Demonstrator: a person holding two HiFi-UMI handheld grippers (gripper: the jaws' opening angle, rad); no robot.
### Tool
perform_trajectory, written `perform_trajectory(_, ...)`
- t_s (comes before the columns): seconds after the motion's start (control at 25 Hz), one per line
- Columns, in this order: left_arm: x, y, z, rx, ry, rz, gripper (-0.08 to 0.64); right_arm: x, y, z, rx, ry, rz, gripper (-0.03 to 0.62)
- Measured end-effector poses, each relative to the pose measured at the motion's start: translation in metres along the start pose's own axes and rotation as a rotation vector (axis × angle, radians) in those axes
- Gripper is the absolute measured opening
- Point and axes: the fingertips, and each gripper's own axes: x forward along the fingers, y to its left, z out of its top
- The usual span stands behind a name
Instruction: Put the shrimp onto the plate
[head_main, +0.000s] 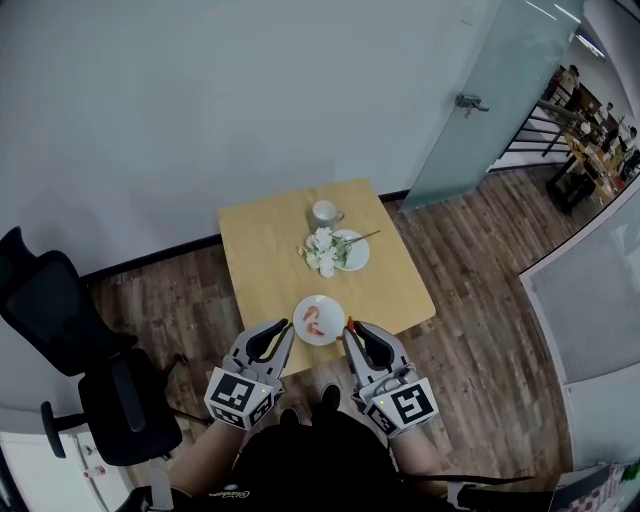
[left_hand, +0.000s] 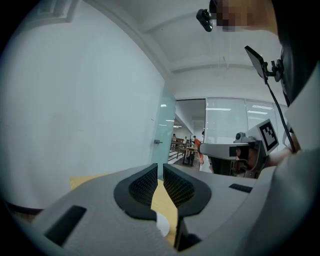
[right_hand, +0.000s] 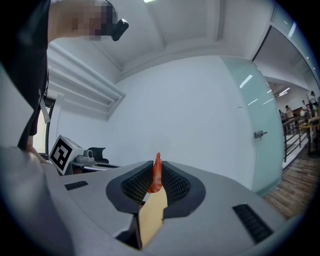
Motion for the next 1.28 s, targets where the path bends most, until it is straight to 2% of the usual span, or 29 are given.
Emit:
perform_trajectory(0.44, 0.078, -0.007, 0.035, 0.051, -0.047, 0.070, 0.038, 0.015, -0.075, 0.024, -0.016, -0.038, 0.081, 0.052)
perform_trajectory(0.68, 0.103, -0.012, 0.038, 0.049, -0.048, 0.120, 0.035, 0.020, -0.101, 0.026, -0.016, -0.036, 0.130, 0.052)
perform_trajectory(0.92, 0.110, -0.004, 0.036, 0.039, -0.037, 0.110, 0.035, 0.032, -0.103, 0.026, -0.013, -0.033, 0.134, 0.052)
perform_trajectory(1.28, 0.093, 0.028, 0.041, 0.051, -0.037, 0.103, 0.026, 0.056, -0.080, 0.025, -0.017, -0.021, 0.115, 0.052)
